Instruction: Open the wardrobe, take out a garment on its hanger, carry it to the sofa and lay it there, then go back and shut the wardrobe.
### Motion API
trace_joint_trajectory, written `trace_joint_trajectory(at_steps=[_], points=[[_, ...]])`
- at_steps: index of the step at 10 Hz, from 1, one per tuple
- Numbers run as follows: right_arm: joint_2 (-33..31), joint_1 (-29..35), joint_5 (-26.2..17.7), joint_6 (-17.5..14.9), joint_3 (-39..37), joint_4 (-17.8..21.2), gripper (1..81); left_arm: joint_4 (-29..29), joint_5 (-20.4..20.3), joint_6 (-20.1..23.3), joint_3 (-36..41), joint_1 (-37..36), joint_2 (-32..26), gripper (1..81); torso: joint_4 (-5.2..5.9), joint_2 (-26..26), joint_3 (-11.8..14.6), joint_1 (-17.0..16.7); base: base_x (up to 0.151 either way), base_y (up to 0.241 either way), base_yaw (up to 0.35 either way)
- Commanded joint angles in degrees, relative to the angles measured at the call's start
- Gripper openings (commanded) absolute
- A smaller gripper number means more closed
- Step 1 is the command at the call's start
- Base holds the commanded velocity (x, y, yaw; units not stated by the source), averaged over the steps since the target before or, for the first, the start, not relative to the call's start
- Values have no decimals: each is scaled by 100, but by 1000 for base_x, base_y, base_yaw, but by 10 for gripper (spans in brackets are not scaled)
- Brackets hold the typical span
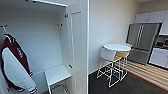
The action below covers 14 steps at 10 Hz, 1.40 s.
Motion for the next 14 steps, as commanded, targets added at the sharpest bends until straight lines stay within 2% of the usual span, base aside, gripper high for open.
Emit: trace_joint_trajectory(at_steps=[1, 14], points=[[15, 334, -223, 0, 6, 33, 811, 66, 203, 42, 12, -387, 38, 811, 2, 0, 0, 1, 0, 0, 280], [-3, 316, -214, 0, -2, 33, 811, 66, 212, 51, 4, -352, 108, 811, 0, 0, 0, 1, 0, 0, 254]])
